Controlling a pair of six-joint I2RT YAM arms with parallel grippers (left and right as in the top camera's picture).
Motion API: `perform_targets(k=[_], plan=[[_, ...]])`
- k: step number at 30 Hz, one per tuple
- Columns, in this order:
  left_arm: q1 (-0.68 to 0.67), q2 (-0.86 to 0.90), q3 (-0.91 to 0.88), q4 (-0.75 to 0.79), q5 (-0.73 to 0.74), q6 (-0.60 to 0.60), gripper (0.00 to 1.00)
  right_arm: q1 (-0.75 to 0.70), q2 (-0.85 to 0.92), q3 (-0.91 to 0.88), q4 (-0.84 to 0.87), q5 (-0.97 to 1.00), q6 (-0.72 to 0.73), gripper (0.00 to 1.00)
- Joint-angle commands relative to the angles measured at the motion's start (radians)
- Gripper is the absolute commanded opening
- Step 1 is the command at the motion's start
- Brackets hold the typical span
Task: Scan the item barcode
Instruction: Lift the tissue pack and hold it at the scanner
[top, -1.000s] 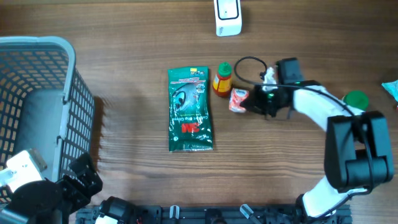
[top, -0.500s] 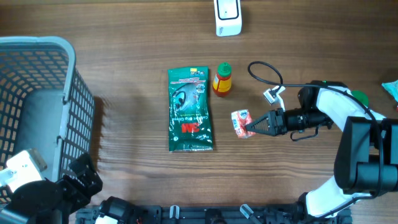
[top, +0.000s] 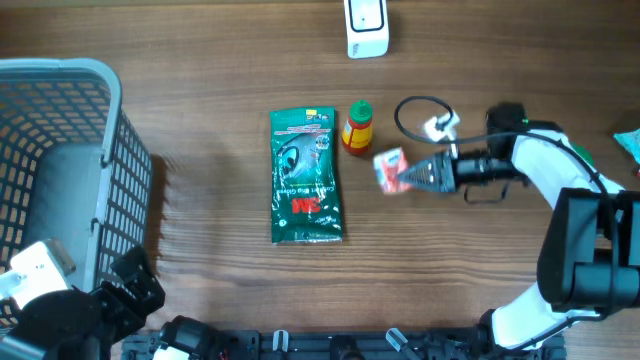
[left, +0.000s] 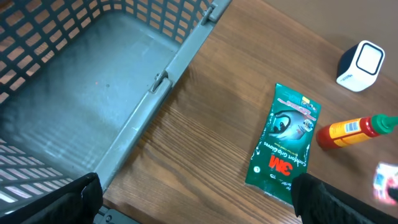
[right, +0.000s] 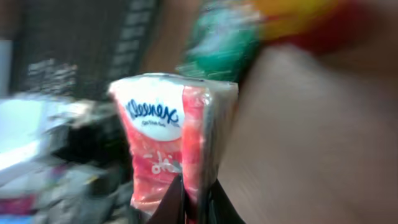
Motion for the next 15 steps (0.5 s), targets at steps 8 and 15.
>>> perform_targets(k=[8, 15], plan=[[0.004, -0.001, 0.002, 0.0, -0.006, -0.013, 1.0, 0.064, -0.022, 0.222, 0.236, 0.625, 0.652, 0.05], [0.004, -0.001, 0.002, 0.0, -0.006, -0.013, 1.0, 0.234, 0.058, 0.449, 0.321, 0.959, 0.646, 0.05]])
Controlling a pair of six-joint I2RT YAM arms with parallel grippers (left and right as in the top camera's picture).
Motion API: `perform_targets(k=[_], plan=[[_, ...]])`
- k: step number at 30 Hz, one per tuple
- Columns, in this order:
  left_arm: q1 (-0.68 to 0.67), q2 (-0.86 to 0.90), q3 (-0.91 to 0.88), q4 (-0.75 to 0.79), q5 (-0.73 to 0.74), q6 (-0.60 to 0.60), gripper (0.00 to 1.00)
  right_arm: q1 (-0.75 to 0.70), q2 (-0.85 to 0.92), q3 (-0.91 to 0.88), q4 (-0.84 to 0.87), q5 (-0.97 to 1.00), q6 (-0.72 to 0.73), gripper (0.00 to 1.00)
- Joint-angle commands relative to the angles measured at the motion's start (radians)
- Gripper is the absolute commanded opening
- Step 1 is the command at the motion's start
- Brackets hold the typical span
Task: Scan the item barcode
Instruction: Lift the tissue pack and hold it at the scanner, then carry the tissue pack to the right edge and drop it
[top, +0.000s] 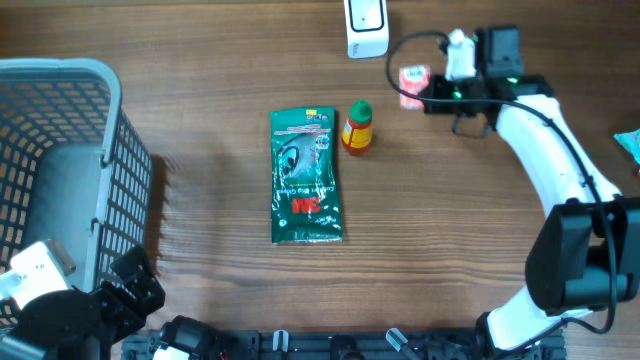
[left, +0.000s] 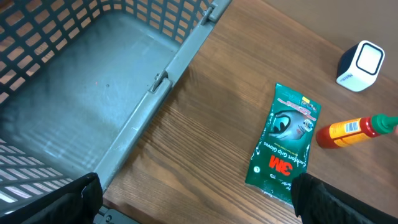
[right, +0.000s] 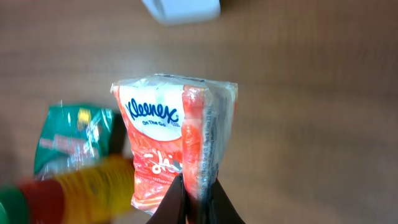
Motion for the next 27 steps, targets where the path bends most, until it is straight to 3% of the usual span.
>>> perform_targets(k=[1, 9, 12, 21, 27], plan=[[0.004, -0.001, 0.002, 0.0, -0.006, -0.013, 1.0, 0.066, 0.09, 0.146, 0.029, 0.221, 0.014, 0.05], [0.004, -0.001, 0.002, 0.0, -0.006, -0.013, 1.0, 0.13, 0.501, 0.629, 0.032, 0.463, -0.09, 0.05], [0.004, -0.001, 0.002, 0.0, -0.006, -0.013, 1.0, 0.155, 0.603, 0.727, 0.047, 0.553, -0.137, 0.05], [0.004, -0.001, 0.002, 0.0, -0.006, -0.013, 1.0, 0.208, 0.627, 0.742, 0.14, 0.57, -0.123, 0.05], [0.004, -0.001, 0.002, 0.0, -0.006, -0.013, 1.0, 0.171, 0.522, 0.743, 0.044, 0.582, 0.053, 0.04]])
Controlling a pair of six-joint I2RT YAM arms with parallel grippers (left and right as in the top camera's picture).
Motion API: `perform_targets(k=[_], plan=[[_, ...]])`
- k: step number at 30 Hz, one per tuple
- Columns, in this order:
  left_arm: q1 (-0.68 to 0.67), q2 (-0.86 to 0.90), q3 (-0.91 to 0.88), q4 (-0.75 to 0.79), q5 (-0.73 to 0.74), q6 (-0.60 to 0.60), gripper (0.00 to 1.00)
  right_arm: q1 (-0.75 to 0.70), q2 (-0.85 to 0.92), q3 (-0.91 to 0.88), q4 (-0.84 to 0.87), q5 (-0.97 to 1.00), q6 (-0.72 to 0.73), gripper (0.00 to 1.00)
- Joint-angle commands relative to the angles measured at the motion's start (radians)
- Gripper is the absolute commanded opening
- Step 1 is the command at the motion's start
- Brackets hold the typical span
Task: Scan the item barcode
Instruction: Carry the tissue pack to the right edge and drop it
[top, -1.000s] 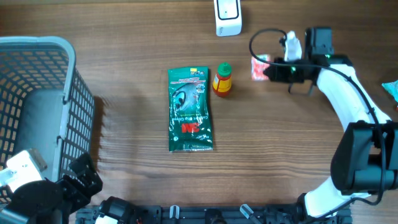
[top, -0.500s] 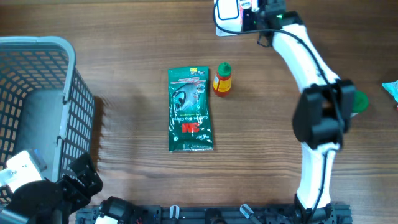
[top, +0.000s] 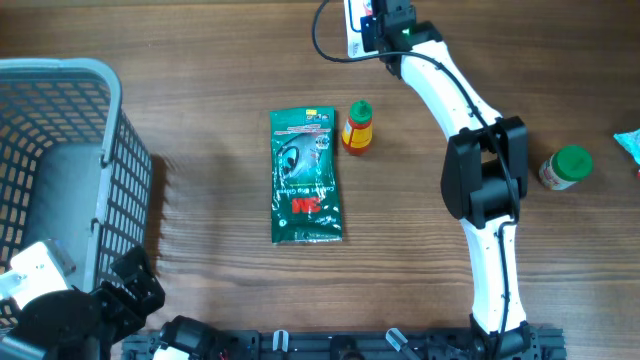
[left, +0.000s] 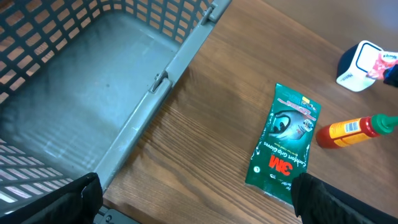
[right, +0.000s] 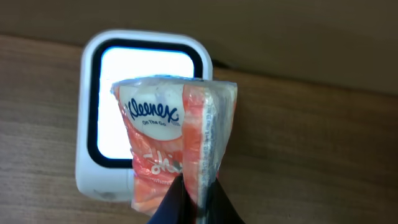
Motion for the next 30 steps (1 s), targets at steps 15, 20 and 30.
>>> perform_targets(k=[15, 20, 30], plan=[[0.004, -0.001, 0.002, 0.0, -0.006, -0.013, 1.0, -0.655, -0.135, 0.016, -0.241, -0.078, 0.211, 0.05], [0.004, -0.001, 0.002, 0.0, -0.006, -0.013, 1.0, -0.831, -0.034, 0.016, -0.322, -0.153, 0.295, 0.05], [0.004, -0.001, 0.002, 0.0, -0.006, -0.013, 1.0, -0.937, -0.165, 0.018, -0.388, -0.35, 0.278, 1.0]])
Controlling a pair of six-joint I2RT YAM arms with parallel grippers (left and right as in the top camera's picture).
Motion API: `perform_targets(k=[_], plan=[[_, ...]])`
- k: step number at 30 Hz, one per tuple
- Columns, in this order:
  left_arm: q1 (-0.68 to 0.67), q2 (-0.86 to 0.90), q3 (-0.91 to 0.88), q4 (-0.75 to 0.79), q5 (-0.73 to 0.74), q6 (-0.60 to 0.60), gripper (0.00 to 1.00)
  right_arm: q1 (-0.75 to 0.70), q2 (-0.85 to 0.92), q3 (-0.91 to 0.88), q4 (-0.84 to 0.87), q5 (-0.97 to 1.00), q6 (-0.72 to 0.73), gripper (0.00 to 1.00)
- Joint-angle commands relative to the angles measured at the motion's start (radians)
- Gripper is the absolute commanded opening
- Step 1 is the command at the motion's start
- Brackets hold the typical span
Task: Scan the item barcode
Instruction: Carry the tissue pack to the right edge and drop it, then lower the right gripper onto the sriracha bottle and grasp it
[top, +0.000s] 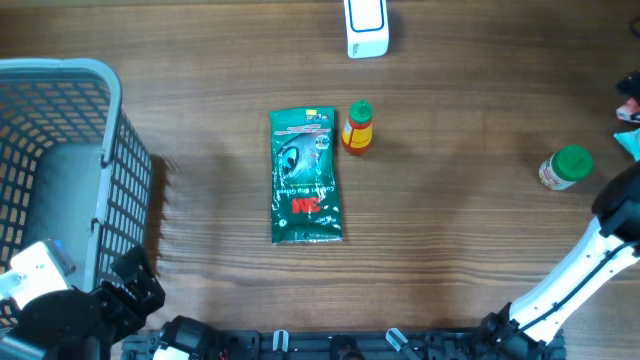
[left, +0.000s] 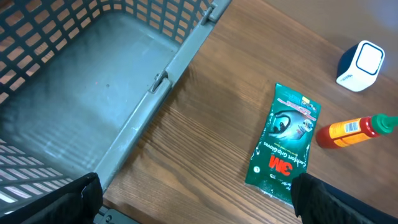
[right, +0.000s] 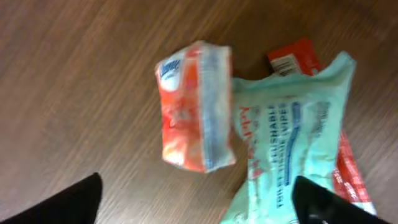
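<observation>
The orange-and-white Kleenex tissue pack (right: 196, 115) lies on the wood table, free of any grip. My right gripper (right: 200, 200) hangs above it, open, with its dark fingertips (right: 79, 200) at the bottom corners of the right wrist view. The white scanner (top: 365, 25) stands at the table's far edge, well away from the pack. Overhead, only part of the right arm (top: 612, 215) shows at the right edge. My left gripper (left: 199, 202) is open near the front left corner, holding nothing.
A teal wipes pack (right: 292, 140) and a red packet (right: 292, 57) lie right beside the tissues. A green 3M pack (top: 305, 175), a sauce bottle (top: 357, 127) and a green-lidded jar (top: 565, 167) sit on the table. A grey basket (top: 60, 75) stands at the left.
My right gripper held the tissue pack in front of the scanner's window. Now it is open at the far right, and the pack lies on the table beside the teal wipes. The left arm is unchanged.
My right gripper was shut on the tissue pack just right of the sauce bottle. Then it held the pack close to the scanner, then directly before the scanner's window. Now the pack is let go at the table's right side.
</observation>
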Motion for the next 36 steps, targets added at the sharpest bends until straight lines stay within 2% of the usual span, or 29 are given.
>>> perform_targets(k=[1, 4, 7, 10, 13, 15, 17, 20, 25, 27, 31, 36], plan=[[0.004, -0.001, 0.002, 0.0, -0.006, -0.013, 1.0, 0.03, -0.175, 0.006, 0.001, -0.193, -0.001, 1.0], [0.004, -0.001, 0.002, 0.0, -0.006, -0.013, 1.0, 0.08, -0.295, 0.006, -0.05, -0.234, 0.011, 1.0], [0.004, -0.001, 0.002, 0.0, -0.006, -0.013, 1.0, 0.167, -0.412, 0.006, -0.154, -0.23, 0.092, 1.0], [0.004, -0.001, 0.002, 0.0, -0.006, -0.013, 1.0, 0.269, -0.486, 0.006, -0.286, -0.247, 0.34, 1.0], [0.004, -0.001, 0.002, 0.0, -0.006, -0.013, 1.0, 0.345, -0.503, 0.006, -0.449, -0.399, 0.562, 1.0], [0.004, -0.001, 0.002, 0.0, -0.006, -0.013, 1.0, 0.416, -0.497, 0.004, -0.535, -0.534, 0.58, 1.0], [0.004, -0.001, 0.002, 0.0, -0.006, -0.013, 1.0, 0.486, -0.492, 0.004, -0.565, -0.531, 0.561, 1.0], [0.004, -0.001, 0.002, 0.0, -0.006, -0.013, 1.0, 0.642, -0.466, 0.004, -0.646, -0.489, 0.634, 1.0], [0.004, -0.001, 0.002, 0.0, -0.006, -0.013, 1.0, 0.831, -0.401, 0.003, -0.603, -0.419, 0.763, 1.0], [0.004, -0.001, 0.002, 0.0, -0.006, -0.013, 1.0, 0.858, -0.357, 0.003, -0.596, -0.433, 0.782, 1.0], [0.004, -0.001, 0.002, 0.0, -0.006, -0.013, 1.0, 0.891, -0.271, 0.003, -0.58, -0.564, 0.721, 1.0], [0.004, -0.001, 0.002, 0.0, -0.006, -0.013, 1.0, 0.943, -0.23, 0.003, -0.499, -0.523, 0.777, 1.0]])
